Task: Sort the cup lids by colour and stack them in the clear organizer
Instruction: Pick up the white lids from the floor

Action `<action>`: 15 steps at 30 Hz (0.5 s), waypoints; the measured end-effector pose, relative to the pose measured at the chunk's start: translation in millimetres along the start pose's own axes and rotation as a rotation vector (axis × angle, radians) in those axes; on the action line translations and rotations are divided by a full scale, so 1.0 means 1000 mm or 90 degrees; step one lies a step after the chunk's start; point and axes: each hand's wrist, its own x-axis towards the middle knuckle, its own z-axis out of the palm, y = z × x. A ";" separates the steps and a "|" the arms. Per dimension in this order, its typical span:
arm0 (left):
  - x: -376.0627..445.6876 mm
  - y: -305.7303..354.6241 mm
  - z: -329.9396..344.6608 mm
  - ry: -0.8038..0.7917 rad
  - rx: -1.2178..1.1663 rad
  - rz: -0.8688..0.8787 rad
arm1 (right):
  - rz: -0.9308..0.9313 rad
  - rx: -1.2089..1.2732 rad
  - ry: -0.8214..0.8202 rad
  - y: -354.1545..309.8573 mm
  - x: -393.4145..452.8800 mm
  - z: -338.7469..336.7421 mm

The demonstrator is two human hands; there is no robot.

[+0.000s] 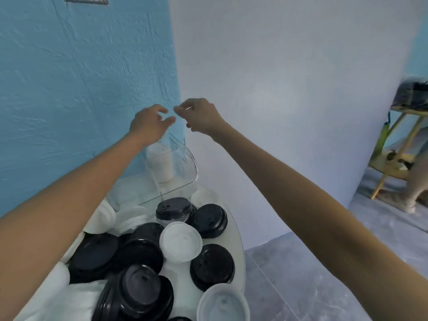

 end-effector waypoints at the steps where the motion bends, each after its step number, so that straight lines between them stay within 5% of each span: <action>1: -0.010 0.019 0.000 0.019 -0.050 0.019 | 0.000 0.027 0.032 0.001 -0.013 -0.017; 8: -0.100 0.149 0.040 0.028 -0.389 0.067 | 0.033 0.191 0.223 0.032 -0.135 -0.111; 15: -0.199 0.241 0.103 -0.012 -0.678 -0.025 | 0.096 0.293 0.386 0.083 -0.254 -0.164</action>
